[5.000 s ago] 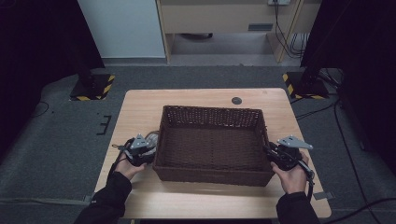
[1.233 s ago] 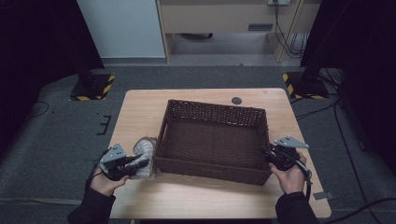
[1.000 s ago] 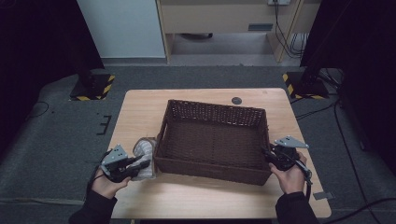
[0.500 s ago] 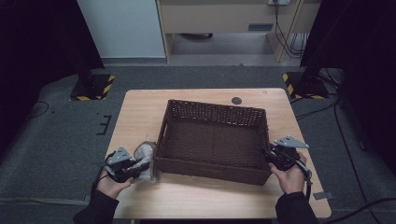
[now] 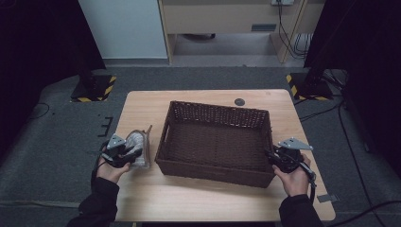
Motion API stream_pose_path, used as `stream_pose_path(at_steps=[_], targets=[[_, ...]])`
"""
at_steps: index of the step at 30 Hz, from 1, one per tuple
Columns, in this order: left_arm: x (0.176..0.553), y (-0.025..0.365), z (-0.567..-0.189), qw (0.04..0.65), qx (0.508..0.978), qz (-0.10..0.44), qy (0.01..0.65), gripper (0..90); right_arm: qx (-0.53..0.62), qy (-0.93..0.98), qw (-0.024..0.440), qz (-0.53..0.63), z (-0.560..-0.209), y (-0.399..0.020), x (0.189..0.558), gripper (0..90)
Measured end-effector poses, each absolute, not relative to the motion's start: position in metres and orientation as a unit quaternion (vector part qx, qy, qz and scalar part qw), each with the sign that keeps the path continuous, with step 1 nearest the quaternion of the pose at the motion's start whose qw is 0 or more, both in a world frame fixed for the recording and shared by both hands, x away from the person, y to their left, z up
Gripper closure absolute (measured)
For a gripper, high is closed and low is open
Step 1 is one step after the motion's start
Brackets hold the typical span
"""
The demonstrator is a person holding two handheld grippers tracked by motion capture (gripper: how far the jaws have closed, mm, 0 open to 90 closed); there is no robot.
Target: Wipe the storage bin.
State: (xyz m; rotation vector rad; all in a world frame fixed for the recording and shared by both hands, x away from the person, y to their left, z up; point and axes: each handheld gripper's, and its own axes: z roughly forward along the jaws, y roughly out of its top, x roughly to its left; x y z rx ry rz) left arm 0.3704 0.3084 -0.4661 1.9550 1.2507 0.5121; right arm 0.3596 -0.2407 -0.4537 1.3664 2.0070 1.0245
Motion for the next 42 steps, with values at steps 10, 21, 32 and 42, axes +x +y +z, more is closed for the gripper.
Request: stream_pose_path(at_steps=[10, 21, 32, 42], targets=[[0.376, 0.316, -0.488, 0.343, 0.77, 0.204, 0.499, 68.3, 0.501, 0.736, 0.252, 0.379, -0.454, -0.241, 0.36, 64.6], [0.376, 0.316, -0.495, 0.351, 0.766, 0.204, 0.498, 56.0, 0.501, 0.735, 0.25, 0.383, -0.455, -0.242, 0.36, 64.0], [0.368, 0.312, -0.479, 0.384, 0.755, 0.212, 0.487, 39.8, 0.495, 0.738, 0.254, 0.381, -0.455, -0.242, 0.36, 63.5], [0.369, 0.304, -0.457, 0.414, 0.746, 0.218, 0.473, 39.8, 0.49, 0.744, 0.25, 0.38, -0.454, -0.243, 0.364, 64.8]])
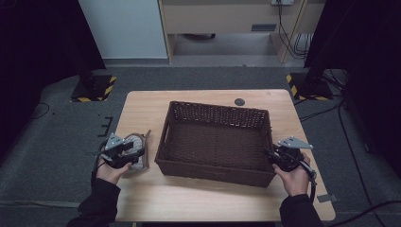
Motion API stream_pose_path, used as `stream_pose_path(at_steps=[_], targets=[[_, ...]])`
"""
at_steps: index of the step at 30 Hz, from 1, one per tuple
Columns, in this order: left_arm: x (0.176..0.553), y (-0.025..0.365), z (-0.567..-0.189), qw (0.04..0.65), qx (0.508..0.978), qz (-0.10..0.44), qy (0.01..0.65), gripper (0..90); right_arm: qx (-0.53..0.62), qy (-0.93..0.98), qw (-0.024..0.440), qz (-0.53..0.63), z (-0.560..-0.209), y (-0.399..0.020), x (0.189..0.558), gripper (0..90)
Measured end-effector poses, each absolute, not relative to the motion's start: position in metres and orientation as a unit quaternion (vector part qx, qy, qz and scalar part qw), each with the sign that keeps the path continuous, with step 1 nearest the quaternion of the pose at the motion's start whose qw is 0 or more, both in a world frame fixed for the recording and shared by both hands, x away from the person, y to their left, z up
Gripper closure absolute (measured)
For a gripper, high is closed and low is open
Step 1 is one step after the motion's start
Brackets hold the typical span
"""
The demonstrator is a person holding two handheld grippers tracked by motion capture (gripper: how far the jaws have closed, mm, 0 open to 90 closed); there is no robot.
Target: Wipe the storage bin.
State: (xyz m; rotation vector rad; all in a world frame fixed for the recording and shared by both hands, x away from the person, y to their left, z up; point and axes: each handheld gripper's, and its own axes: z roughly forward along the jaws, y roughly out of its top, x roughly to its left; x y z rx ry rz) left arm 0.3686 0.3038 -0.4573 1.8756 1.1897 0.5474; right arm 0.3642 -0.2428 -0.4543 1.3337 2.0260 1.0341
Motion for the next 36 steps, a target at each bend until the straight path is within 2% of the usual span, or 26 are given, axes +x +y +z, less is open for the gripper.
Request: stream_pose_path(at_steps=[12, 20, 22, 23, 28, 36], targets=[[0.385, 0.277, -0.419, 0.442, 0.748, 0.211, 0.448, 45.4, 0.488, 0.749, 0.249, 0.373, -0.452, -0.244, 0.372, 67.0], [0.395, 0.242, -0.422, 0.446, 0.76, 0.186, 0.434, 49.8, 0.483, 0.742, 0.264, 0.383, -0.45, -0.246, 0.369, 55.9], [0.398, 0.236, -0.426, 0.441, 0.764, 0.186, 0.433, 52.0, 0.484, 0.74, 0.262, 0.386, -0.449, -0.247, 0.367, 57.4], [0.399, 0.234, -0.428, 0.438, 0.766, 0.184, 0.434, 52.6, 0.484, 0.741, 0.259, 0.387, -0.449, -0.246, 0.366, 62.2], [0.403, 0.226, -0.436, 0.425, 0.772, 0.184, 0.435, 55.5, 0.486, 0.744, 0.261, 0.377, -0.448, -0.243, 0.367, 66.1], [0.401, 0.228, -0.438, 0.417, 0.774, 0.19, 0.436, 61.6, 0.483, 0.745, 0.261, 0.379, -0.449, -0.245, 0.374, 67.0]])
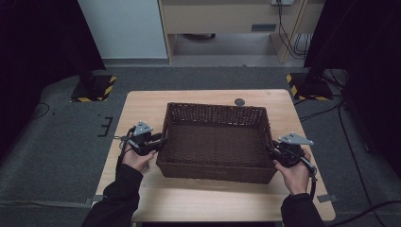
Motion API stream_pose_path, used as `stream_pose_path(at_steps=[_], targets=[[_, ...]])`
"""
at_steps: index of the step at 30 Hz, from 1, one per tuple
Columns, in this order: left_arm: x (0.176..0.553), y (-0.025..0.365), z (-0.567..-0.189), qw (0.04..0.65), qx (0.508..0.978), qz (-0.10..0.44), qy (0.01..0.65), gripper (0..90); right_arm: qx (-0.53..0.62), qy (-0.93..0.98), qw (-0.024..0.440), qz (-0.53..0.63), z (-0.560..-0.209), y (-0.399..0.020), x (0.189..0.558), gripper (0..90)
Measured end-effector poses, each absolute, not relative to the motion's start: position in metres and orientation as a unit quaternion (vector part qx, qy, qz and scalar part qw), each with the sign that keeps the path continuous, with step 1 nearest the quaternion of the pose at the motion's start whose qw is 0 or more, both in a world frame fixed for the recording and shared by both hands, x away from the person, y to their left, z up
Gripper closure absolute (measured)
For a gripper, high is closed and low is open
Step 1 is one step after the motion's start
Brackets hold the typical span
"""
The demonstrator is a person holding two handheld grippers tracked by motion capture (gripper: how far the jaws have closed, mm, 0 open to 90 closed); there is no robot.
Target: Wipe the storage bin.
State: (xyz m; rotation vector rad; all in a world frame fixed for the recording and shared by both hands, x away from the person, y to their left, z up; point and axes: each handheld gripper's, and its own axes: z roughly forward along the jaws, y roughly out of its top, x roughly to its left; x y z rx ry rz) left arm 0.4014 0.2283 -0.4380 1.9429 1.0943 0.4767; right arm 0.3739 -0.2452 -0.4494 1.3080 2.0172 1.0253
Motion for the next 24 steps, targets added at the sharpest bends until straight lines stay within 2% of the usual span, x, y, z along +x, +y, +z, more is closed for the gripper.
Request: stream_pose_path(at_steps=[4, 15, 24], targets=[[0.402, 0.23, -0.438, 0.418, 0.77, 0.191, 0.443, 59.1, 0.478, 0.749, 0.266, 0.374, -0.449, -0.244, 0.373, 66.7], [0.401, 0.221, -0.446, 0.408, 0.772, 0.196, 0.447, 61.4, 0.479, 0.738, 0.273, 0.388, -0.444, -0.247, 0.369, 58.4], [0.387, 0.216, -0.447, 0.405, 0.773, 0.193, 0.448, 60.5, 0.487, 0.737, 0.265, 0.386, -0.435, -0.249, 0.361, 60.4]])
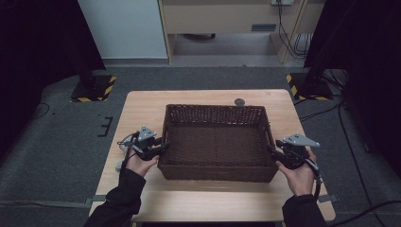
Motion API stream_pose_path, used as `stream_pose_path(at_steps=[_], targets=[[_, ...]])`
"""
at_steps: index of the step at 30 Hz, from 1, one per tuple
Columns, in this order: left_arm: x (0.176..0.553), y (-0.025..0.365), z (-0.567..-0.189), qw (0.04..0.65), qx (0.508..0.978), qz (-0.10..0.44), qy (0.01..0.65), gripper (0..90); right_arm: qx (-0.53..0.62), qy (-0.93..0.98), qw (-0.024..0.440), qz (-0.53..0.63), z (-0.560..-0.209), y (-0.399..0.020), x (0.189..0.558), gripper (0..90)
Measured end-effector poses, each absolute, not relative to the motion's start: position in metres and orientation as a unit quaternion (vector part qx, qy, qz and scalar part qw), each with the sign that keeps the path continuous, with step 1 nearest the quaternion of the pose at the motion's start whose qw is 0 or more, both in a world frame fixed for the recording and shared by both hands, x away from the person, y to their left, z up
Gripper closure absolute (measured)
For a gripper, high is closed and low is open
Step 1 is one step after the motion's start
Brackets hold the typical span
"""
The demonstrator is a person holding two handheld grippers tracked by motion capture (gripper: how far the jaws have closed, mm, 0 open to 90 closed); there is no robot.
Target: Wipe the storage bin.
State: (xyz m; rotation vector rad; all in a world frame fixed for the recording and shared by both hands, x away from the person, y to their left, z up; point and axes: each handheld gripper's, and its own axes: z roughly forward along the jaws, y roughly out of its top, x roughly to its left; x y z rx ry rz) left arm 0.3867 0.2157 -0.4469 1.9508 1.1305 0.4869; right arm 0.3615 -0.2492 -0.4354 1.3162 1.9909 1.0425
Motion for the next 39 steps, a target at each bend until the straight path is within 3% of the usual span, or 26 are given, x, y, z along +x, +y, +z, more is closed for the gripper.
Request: stream_pose_path(at_steps=[5, 8, 11, 18, 23, 28, 30, 34, 39], targets=[[0.388, 0.217, -0.443, 0.405, 0.778, 0.182, 0.445, 56.8, 0.497, 0.74, 0.258, 0.373, -0.439, -0.252, 0.362, 72.0], [0.39, 0.22, -0.44, 0.41, 0.775, 0.178, 0.447, 55.2, 0.497, 0.739, 0.259, 0.373, -0.439, -0.251, 0.364, 74.2], [0.394, 0.223, -0.438, 0.417, 0.767, 0.191, 0.448, 50.7, 0.497, 0.739, 0.263, 0.371, -0.439, -0.25, 0.367, 74.9], [0.402, 0.221, -0.444, 0.417, 0.77, 0.185, 0.447, 52.0, 0.495, 0.739, 0.268, 0.37, -0.44, -0.251, 0.374, 75.4], [0.401, 0.218, -0.446, 0.416, 0.77, 0.181, 0.449, 54.7, 0.49, 0.737, 0.281, 0.372, -0.437, -0.251, 0.371, 65.7], [0.393, 0.214, -0.446, 0.411, 0.77, 0.187, 0.451, 55.5, 0.492, 0.736, 0.269, 0.379, -0.434, -0.252, 0.364, 64.1], [0.389, 0.212, -0.446, 0.411, 0.77, 0.185, 0.451, 55.0, 0.495, 0.736, 0.269, 0.375, -0.434, -0.252, 0.363, 65.5], [0.388, 0.213, -0.443, 0.41, 0.772, 0.176, 0.452, 53.3, 0.501, 0.739, 0.276, 0.355, -0.437, -0.254, 0.364, 76.9], [0.393, 0.215, -0.439, 0.412, 0.773, 0.174, 0.45, 52.0, 0.504, 0.737, 0.276, 0.355, -0.438, -0.255, 0.368, 78.2]])
